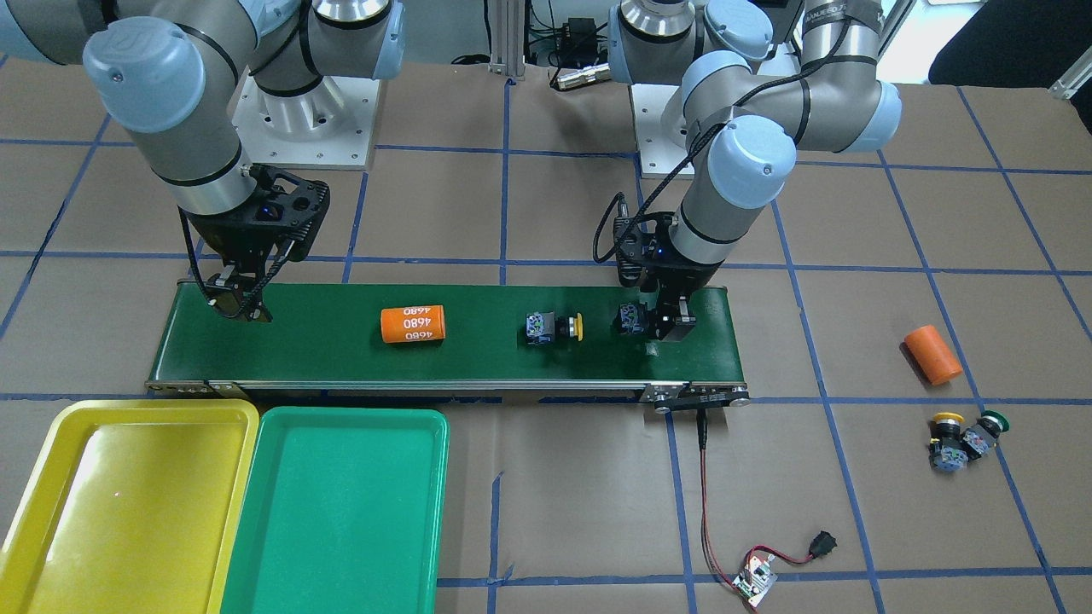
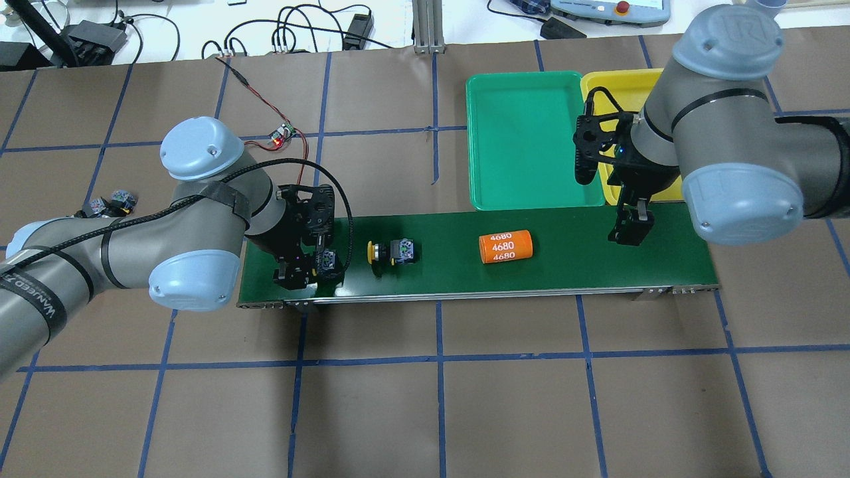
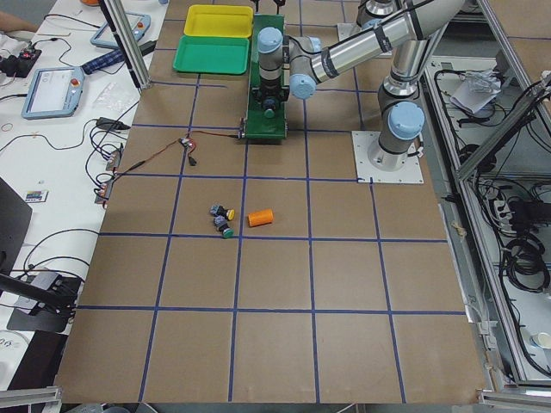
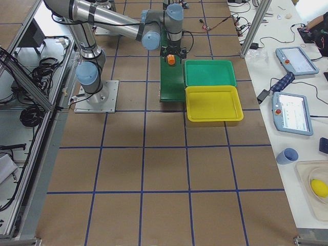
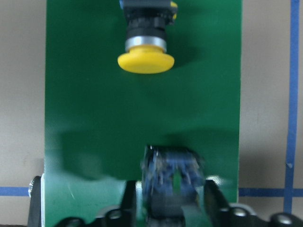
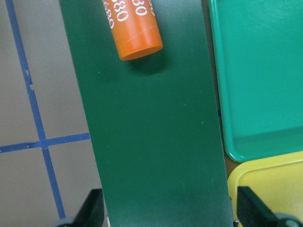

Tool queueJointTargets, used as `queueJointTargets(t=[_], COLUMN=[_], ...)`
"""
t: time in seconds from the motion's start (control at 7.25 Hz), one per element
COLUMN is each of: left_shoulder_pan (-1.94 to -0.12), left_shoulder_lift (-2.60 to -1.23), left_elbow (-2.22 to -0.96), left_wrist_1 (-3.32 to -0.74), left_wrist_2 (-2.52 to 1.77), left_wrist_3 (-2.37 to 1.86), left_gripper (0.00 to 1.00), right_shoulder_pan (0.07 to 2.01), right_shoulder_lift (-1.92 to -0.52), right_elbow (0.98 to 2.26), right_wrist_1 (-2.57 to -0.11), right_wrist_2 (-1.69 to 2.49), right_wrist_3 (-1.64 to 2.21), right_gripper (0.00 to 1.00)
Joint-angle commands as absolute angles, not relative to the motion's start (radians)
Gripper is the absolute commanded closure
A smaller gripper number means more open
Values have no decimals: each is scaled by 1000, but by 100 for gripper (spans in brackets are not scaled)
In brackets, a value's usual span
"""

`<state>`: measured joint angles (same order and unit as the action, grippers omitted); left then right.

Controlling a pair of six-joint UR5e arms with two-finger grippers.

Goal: Sort buttons by color to trays
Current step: 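Position the right gripper over the battery while the left reaches the buttons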

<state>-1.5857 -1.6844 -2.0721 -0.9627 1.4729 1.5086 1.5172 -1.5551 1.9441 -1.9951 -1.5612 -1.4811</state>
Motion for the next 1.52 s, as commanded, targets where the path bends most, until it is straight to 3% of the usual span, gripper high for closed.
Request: queueJointTargets(t=[0.0,0.41,0.97,1.38], left_shoulder_pan=[-1527,-1210,-1091,-921], left_shoulder_lift=[-1660,-1745,-1977,-2101], left_elbow=[-1998,-1759,-1581,-1459], left_wrist_1=[-1003,-1244,-1261,-1259], left_wrist_2=[1471,1477,1516,1603], left_wrist_3=[1488,1489,1321,1575], left_gripper=[0,0,0,0], right_shoulder_pan=[1503,1500,1509,1511], right_shoulder_lift=[-1555,-1542,-1482,-1465], right_elbow=[2003,2029,2036,2033], right_wrist_1=[-2071,-2115,-2132,-2131], right_wrist_2=[-1560,-1562,-1607,-1612], right_wrist_3=[-1584,-1592,-1653,-1667], right_gripper=[0,0,0,0])
